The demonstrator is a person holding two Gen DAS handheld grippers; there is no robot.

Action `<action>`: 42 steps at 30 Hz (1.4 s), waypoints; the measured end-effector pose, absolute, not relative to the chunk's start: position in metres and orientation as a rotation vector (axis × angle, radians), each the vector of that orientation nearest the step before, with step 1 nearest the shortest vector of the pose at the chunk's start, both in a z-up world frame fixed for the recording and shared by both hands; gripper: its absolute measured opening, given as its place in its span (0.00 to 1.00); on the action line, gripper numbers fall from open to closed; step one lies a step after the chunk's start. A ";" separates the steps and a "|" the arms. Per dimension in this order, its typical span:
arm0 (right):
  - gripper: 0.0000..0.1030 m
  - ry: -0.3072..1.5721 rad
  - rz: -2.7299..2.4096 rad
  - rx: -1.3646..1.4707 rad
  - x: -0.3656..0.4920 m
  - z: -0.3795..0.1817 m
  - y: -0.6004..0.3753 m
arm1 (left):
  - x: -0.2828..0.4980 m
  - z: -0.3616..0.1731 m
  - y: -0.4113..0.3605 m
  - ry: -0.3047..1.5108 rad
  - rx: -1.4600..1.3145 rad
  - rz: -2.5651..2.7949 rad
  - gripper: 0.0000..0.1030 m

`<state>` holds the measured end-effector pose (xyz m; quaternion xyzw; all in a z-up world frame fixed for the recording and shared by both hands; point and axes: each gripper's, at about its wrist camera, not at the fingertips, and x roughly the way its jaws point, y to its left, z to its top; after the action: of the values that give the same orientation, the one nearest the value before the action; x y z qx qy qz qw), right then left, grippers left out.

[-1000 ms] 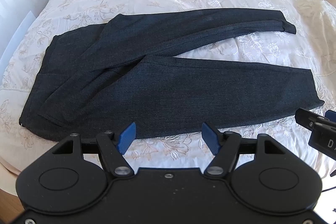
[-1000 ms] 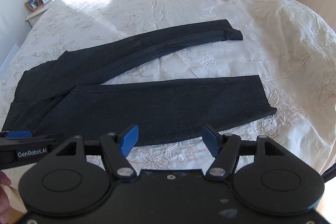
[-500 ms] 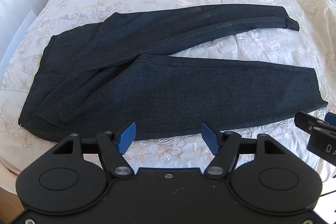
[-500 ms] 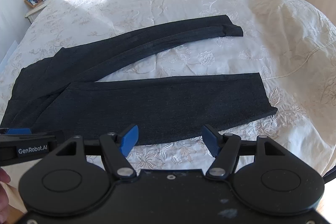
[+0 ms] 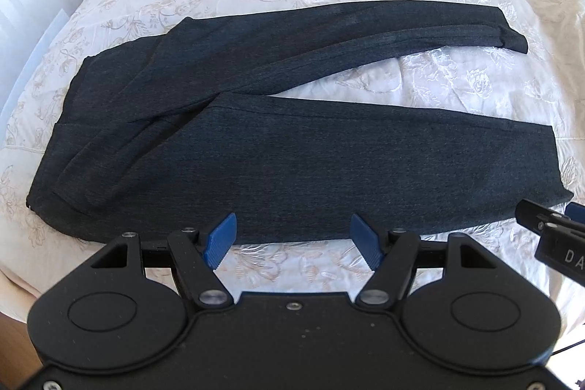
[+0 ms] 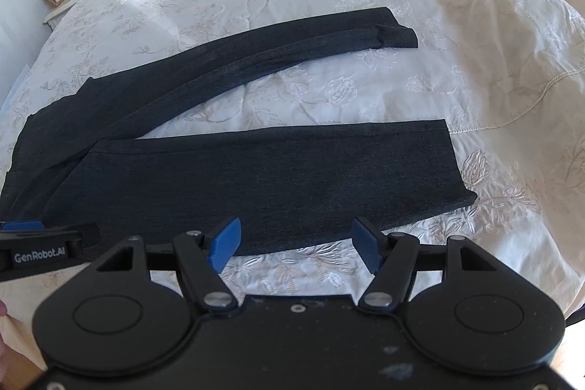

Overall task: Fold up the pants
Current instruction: 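Move the right tool to the trouser leg hem and close on it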

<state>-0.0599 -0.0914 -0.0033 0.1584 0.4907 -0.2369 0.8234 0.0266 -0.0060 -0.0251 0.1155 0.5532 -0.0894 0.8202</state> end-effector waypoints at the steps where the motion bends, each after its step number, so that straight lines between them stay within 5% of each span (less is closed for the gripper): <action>1: 0.65 1.042 -0.508 0.334 -0.060 -0.006 -0.098 | 0.027 -0.026 -0.009 1.180 0.243 -0.188 0.69; 14: 0.65 1.066 -0.738 0.279 -0.096 -0.061 -0.224 | 0.027 -0.043 -0.046 1.197 0.261 -0.177 0.69; 28: 0.66 1.149 -0.570 0.611 -0.092 -0.124 -0.296 | 0.027 -0.050 -0.056 1.217 0.289 -0.128 0.69; 30: 0.59 1.118 -0.541 0.649 -0.091 -0.123 -0.296 | 0.027 -0.051 -0.055 1.219 0.290 -0.118 0.69; 32: 0.14 1.128 -0.508 0.659 -0.088 -0.124 -0.295 | 0.027 -0.051 -0.054 1.220 0.288 -0.112 0.69; 33: 0.07 1.139 -0.474 0.688 -0.086 -0.126 -0.295 | 0.027 -0.051 -0.054 1.221 0.288 -0.110 0.69; 42: 0.06 1.158 -0.549 0.530 -0.082 -0.108 -0.269 | 0.024 -0.050 -0.051 1.212 0.281 -0.104 0.69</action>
<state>-0.0821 -0.2692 -0.1082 0.2443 0.5336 -0.2532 0.7691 0.0243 -0.0509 -0.0500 0.1314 0.5676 -0.0488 0.8113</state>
